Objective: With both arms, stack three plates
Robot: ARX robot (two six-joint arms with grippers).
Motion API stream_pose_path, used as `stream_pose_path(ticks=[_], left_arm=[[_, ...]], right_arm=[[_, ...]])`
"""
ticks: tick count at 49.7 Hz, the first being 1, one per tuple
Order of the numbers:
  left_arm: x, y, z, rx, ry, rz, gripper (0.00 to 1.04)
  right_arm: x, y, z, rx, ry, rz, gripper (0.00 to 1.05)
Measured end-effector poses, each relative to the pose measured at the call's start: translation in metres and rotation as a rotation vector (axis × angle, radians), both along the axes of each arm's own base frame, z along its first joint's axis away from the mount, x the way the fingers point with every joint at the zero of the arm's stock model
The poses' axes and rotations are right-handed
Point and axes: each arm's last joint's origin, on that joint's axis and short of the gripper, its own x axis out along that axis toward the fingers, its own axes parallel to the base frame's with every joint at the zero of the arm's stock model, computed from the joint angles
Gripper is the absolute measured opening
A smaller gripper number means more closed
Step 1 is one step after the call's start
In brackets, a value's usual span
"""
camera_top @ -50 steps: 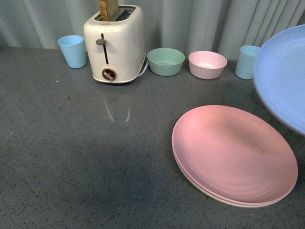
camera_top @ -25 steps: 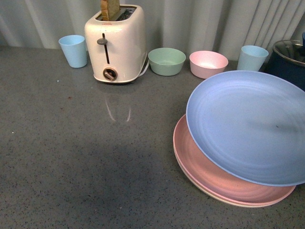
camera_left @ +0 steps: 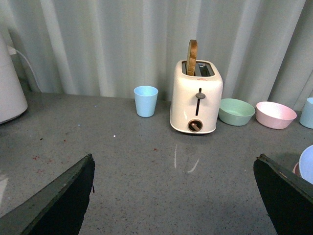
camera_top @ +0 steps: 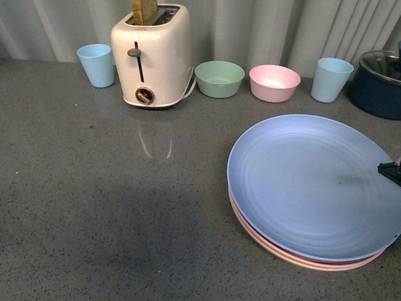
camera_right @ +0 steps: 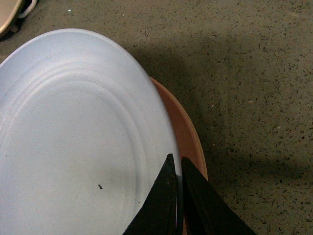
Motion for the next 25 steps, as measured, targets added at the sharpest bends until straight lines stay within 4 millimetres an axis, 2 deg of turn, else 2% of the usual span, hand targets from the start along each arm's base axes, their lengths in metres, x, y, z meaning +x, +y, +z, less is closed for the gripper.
stream_pose_path(ticks=[6,10,16,25], left_arm=[[0.0,0.0,0.0,0.0,0.0,0.0,0.98],[0.0,0.0,0.0,0.0,0.0,0.0,0.98],[0.0,0.0,0.0,0.0,0.0,0.0,0.98],[0.0,0.0,0.0,0.0,0.0,0.0,0.98]], right_arm=[[0.001,0.0,-0.004,-0.017,0.02,-0.007,0.04],[0.001,-0.003,-0.005,-0.009,0.02,-0.007,0.19],[0.001,-0.007,-0.002,-0.006,0.007,-0.017,0.35],[-0.005,-0.016,0.013,0.002,-0.04,-0.036,0.62]])
